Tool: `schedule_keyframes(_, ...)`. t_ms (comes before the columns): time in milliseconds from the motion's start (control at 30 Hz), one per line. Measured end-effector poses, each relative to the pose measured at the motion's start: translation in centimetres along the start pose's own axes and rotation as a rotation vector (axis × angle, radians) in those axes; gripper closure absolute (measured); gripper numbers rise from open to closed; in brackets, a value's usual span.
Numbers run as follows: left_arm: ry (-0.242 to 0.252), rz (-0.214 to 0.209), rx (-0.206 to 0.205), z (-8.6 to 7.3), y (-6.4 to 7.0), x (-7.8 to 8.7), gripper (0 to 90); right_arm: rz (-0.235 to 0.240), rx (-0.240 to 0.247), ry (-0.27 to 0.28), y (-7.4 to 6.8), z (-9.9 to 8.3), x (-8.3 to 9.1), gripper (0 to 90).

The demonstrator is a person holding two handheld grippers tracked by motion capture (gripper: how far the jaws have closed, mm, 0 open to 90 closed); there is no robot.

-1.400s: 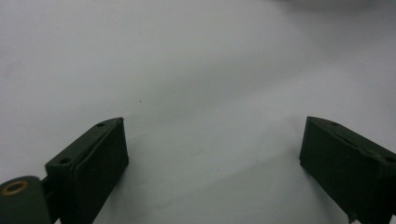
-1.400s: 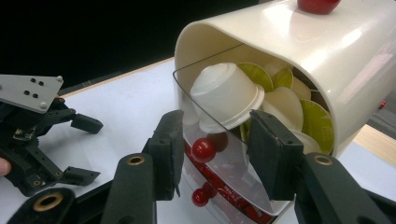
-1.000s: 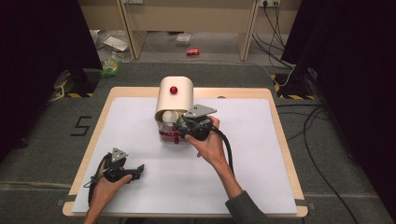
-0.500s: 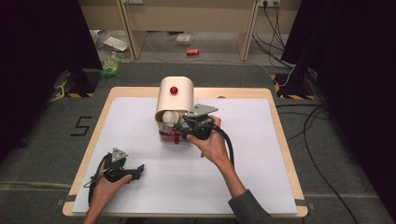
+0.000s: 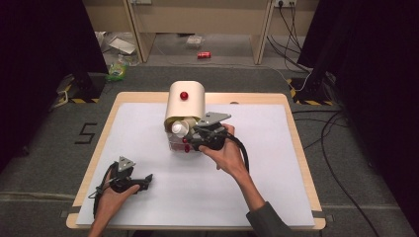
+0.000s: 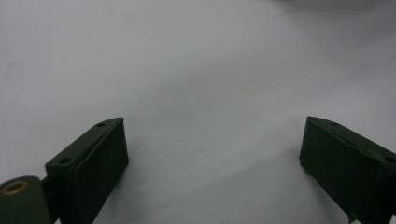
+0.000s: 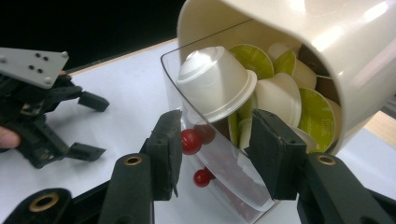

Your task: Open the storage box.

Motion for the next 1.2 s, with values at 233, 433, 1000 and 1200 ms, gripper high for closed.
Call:
schedule_keyframes(233,0.001,0.000,0.000,0.0,0.0,0.0,6.9,0.007,0.020,-0.019,-0.6,-0.2,0.4,54.4)
schedule_keyframes(433,0.001,0.000,0.000,0.0,0.0,0.0,6.8,0.014,0.038,-0.035,-1.1,-0.5,0.7,54.1)
schedule_keyframes(1000,0.000,0.000,0.000,0.0,0.0,0.0,6.8,0.046,0.048,-0.050,-2.0,-1.0,1.3,53.7)
schedule_keyframes(1200,0.000,0.000,0.000,0.0,0.0,0.0,6.9,0.070,0.040,-0.040,-2.1,-1.2,1.5,53.7)
Point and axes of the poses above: each handheld gripper's, and its own axes: x roughly backward along the jaws, z roughly out of its top, y roughly to its right, the point moved 5 cm from there along -x, roughly forward along the jaws, and after that the axes turned 1 degree about -z, right-handed, at the moved point
